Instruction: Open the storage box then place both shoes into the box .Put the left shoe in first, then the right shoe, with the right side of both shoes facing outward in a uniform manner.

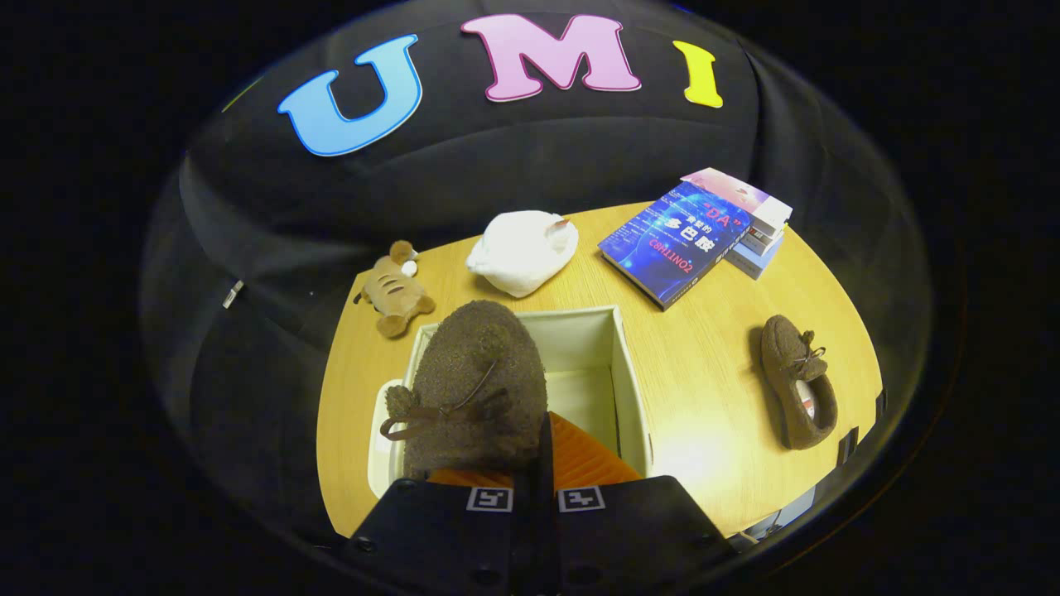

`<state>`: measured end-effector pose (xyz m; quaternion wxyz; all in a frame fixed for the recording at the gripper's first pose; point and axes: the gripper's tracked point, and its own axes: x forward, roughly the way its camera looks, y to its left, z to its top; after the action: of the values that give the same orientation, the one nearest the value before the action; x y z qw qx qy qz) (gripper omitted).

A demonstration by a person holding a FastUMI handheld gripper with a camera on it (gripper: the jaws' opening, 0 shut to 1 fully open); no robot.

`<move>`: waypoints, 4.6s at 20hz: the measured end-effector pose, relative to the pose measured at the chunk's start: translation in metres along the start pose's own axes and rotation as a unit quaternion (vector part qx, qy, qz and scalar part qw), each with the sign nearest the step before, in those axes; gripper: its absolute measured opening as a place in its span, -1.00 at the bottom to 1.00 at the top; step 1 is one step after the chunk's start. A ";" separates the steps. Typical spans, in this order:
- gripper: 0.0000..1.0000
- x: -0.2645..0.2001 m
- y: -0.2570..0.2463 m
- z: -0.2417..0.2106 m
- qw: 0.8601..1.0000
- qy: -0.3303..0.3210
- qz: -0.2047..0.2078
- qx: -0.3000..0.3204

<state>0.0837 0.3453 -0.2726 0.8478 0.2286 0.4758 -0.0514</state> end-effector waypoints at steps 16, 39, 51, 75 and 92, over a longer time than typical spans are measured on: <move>0.35 0.047 0.046 -0.045 0.998 0.058 0.024 0.005; 0.64 -0.080 -0.050 0.077 0.983 -0.121 0.061 -0.120; 0.64 -0.068 -0.273 0.054 0.987 -0.088 0.009 -0.132; -0.85 0.082 -0.407 -0.006 0.976 0.003 -0.090 -0.198; -0.86 -0.036 -0.298 0.070 0.996 -0.070 -0.038 -0.031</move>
<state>0.0284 0.0448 -0.3126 0.8831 0.1797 0.4250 -0.0848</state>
